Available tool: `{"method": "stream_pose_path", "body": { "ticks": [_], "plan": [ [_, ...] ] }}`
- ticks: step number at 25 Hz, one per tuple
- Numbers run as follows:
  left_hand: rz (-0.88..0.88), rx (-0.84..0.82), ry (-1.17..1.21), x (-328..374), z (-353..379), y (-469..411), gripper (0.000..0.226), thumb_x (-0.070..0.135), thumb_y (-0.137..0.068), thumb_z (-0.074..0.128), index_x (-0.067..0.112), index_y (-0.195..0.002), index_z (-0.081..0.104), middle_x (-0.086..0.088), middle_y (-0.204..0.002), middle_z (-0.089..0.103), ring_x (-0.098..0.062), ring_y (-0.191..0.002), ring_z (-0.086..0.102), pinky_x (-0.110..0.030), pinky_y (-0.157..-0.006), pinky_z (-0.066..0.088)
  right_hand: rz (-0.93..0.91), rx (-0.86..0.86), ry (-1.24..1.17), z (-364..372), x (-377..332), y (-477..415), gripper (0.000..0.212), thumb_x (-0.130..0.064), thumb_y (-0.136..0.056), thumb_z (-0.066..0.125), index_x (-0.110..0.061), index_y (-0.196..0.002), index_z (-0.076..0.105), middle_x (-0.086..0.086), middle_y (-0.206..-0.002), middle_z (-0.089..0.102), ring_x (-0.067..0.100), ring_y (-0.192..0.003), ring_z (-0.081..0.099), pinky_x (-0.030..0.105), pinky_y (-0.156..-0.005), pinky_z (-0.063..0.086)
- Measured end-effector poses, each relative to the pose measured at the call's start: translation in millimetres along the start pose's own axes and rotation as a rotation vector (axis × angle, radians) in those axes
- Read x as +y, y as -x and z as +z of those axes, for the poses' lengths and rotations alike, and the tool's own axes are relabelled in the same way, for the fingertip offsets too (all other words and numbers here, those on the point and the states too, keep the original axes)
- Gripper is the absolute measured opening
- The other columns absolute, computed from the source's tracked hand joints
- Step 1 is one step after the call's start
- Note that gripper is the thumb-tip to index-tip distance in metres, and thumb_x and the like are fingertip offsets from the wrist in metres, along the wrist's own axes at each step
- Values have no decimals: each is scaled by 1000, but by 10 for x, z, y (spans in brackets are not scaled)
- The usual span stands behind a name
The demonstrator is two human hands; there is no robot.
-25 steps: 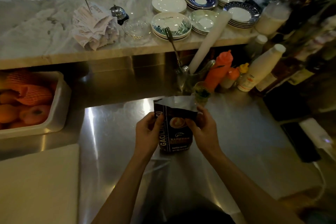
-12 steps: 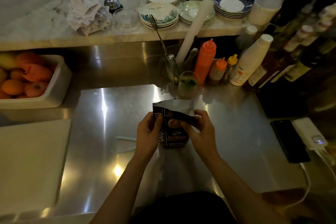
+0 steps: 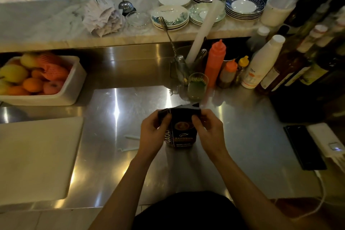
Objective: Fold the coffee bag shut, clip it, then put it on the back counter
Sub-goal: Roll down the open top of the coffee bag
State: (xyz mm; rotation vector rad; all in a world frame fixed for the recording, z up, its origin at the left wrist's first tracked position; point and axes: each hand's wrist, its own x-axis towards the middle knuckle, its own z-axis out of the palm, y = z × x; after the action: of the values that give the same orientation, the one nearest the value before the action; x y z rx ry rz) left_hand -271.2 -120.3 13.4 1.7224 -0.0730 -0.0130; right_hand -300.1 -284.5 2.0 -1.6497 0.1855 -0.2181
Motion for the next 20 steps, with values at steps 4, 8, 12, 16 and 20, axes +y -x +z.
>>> {"method": "stream_pose_path", "body": {
  "ticks": [4, 8, 12, 16, 20],
  "plan": [
    [24, -42, -65, -19, 9, -130, 7, 22, -92, 62, 19, -96, 65, 2, -89, 72, -9, -85, 71, -22, -73, 57, 12, 26, 68, 141, -71, -87, 25, -28, -95, 56, -28, -119, 49, -17, -104, 61, 5, -98, 65, 19, -76, 57],
    [-8, 89, -210, -33, 214, -217, 25, 38, -86, 67, 15, -93, 59, 9, -78, 65, -1, -72, 65, -10, -62, 50, 72, 213, 197, 339, -68, -218, 17, -42, -94, 54, -28, -98, 46, -10, -88, 62, 10, -82, 66, 30, -69, 58],
    [-46, 193, -197, -83, 337, -310, 24, 34, -92, 60, 13, -81, 59, 6, -69, 62, -8, -67, 64, -10, -57, 46, 13, 259, 350, 405, 11, -275, 14, -40, -96, 52, -28, -92, 45, -9, -80, 59, 12, -76, 65, 30, -63, 58],
    [-29, 226, -213, -89, 378, -341, 36, 25, -100, 47, 12, -67, 50, 10, -56, 47, -4, -48, 50, -9, -48, 39, -74, 259, 417, 331, 75, -367, 12, -28, -101, 44, -19, -98, 52, -8, -70, 54, 3, -59, 56, 18, -49, 46],
    [-99, 290, -176, -100, 445, -372, 49, 28, -103, 40, 21, -54, 40, 6, -51, 44, -5, -44, 44, -13, -45, 35, 36, 432, 309, 379, 93, -425, 25, -29, -103, 36, -14, -91, 53, -2, -59, 51, 6, -51, 49, 27, -47, 34]
  ]
}}
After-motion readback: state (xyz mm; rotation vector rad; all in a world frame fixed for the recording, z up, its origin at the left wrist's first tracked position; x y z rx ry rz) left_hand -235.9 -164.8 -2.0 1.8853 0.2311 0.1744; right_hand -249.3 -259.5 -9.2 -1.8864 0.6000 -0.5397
